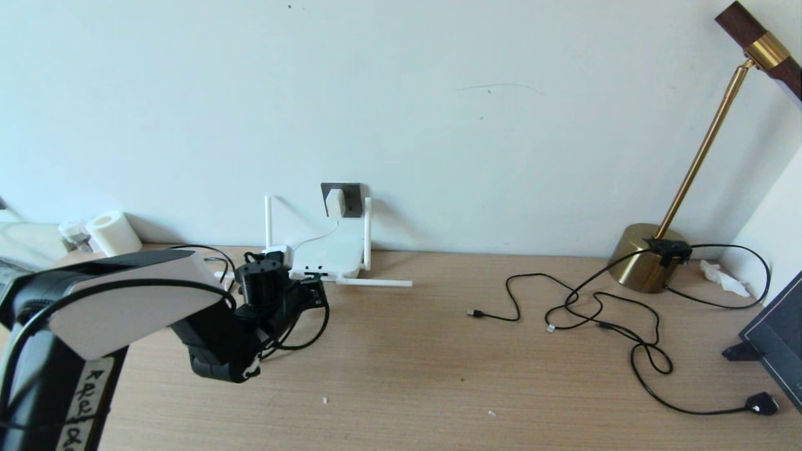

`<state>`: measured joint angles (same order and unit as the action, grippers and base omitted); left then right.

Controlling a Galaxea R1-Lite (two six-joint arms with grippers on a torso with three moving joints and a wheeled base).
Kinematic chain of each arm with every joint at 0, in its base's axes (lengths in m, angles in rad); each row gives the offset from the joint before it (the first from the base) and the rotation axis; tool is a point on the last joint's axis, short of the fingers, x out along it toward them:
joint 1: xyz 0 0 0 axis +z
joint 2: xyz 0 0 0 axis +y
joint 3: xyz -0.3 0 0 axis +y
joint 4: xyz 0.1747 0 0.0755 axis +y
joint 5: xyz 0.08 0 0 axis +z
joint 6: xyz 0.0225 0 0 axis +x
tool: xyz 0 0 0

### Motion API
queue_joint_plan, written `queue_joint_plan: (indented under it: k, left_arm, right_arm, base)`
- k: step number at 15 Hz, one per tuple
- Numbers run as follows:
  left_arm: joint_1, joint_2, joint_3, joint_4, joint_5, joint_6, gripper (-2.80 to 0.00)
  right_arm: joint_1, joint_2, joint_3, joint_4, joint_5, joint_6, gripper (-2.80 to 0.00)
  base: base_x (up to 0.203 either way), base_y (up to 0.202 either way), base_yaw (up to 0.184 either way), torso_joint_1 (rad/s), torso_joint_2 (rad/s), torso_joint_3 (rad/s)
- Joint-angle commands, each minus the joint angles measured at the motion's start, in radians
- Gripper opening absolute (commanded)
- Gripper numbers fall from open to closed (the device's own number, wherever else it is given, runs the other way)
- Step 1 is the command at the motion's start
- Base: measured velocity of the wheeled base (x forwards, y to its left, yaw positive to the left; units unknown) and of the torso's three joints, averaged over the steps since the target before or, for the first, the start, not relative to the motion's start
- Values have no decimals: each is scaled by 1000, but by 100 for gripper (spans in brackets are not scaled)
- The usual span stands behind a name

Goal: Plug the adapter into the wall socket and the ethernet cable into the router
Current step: Align cable and router interface

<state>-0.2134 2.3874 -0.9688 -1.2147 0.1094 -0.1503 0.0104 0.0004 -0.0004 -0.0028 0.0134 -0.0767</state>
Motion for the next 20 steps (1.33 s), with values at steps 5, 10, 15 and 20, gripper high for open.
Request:
queue_joint_plan:
  k: [5,10,15,20]
  left_arm:
    - [0,1,-21,18,-1,3,-280]
    - [1,4,-21,23,-2,3,-280]
    - [3,10,-25,38,-8,3,-280]
    - [3,24,-28,38,-8,3,-280]
  right_arm:
    - [0,0,0,0,0,-2,-280]
    - [0,0,0,0,0,0,-280]
    - [0,0,0,0,0,-2,-280]
    - [0,0,-1,0,0,0,-280]
  base:
    - [0,0,0,0,0,0]
    - [0,0,0,0,0,0]
    - [0,0,0,0,0,0]
    - [0,0,0,0,0,0]
